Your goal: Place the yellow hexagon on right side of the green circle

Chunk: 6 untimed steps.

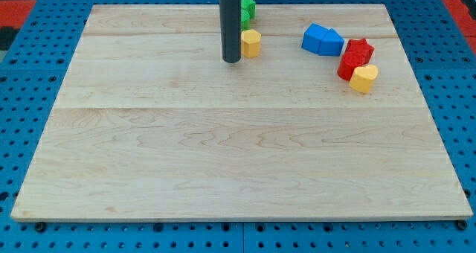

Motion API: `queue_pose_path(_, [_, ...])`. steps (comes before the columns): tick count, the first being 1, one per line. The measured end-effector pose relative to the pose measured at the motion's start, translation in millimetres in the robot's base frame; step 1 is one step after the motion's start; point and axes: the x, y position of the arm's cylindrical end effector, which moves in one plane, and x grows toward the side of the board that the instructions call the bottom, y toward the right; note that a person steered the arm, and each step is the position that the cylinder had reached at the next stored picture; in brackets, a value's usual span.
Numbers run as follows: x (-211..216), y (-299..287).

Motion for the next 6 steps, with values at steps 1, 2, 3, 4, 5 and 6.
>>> queue_pose_path(1, [-8,-1])
queue_pose_path(2, [-9,-1])
queue_pose_path(3, [-9,2])
queue_pose_path(4, [-11,24])
queue_pose_path(5, [-23,46])
queue_pose_path(6, [-42,57])
